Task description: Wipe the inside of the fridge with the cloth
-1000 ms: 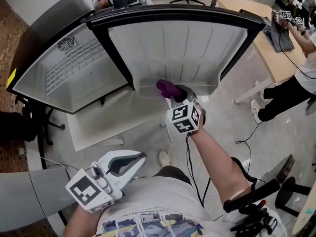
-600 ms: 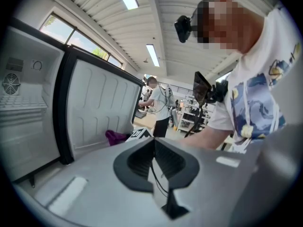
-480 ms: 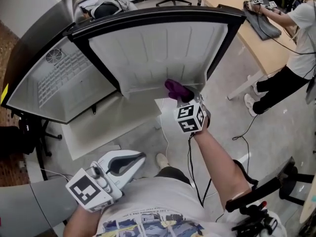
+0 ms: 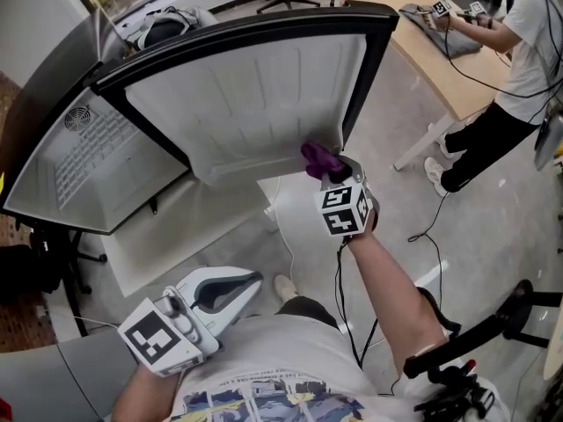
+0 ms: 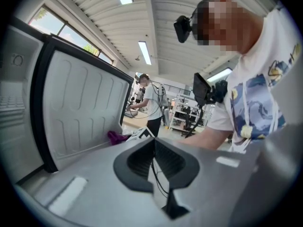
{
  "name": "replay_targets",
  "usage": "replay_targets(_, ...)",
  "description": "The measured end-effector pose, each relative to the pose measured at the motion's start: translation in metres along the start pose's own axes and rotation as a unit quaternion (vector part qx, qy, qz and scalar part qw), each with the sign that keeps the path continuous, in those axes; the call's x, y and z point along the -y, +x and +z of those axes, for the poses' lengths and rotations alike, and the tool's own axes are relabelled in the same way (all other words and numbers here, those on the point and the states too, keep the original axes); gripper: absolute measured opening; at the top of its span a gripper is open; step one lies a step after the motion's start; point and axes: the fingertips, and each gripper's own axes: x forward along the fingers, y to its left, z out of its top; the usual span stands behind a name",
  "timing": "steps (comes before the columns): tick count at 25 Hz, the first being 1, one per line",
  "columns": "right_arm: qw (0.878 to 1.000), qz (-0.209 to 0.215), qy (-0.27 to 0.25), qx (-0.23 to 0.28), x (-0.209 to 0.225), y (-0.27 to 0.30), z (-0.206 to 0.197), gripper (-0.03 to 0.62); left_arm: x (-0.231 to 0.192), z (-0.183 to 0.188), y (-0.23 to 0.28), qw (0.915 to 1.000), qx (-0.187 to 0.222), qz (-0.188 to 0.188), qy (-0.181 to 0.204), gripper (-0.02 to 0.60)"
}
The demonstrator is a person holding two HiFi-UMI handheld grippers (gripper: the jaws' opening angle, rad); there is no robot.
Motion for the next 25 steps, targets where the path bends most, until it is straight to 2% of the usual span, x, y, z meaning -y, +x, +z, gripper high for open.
replay_targets(3,1.0,-0.005,0.012,-0.006,0.009,-0.007,-0.007,0.054,0.0,-0.005,0.004,0.9999,-0.003,-0.002,0.011,0.006)
replay_targets(8,0.999,-0.009,0.037,-0.018,0.023,-0.021,-0.022,0.054,0.011,0.002,0.014,0.9999,0.0,-0.01,-0.002,0.006)
replay_targets(14,0.997,0.004,0.071,-0.004,0.019,-0.038,-0.024,0.054,0.014,0.002,0.002,0.9993,-0.001,0.02,-0.032,0.006)
replay_targets(19,0.996,0.033,0.073,0.031,-0.012,-0.068,0.003,0.054,-0.003,-0.015,-0.039,0.9977,-0.002,0.068,-0.004,0.006)
replay_targets(25,0.993,0.084,0.053,0.057,-0.08,-0.128,0.036,0.054,0.016,-0.017,-0.102,0.9938,0.038,0.104,0.009,0.006)
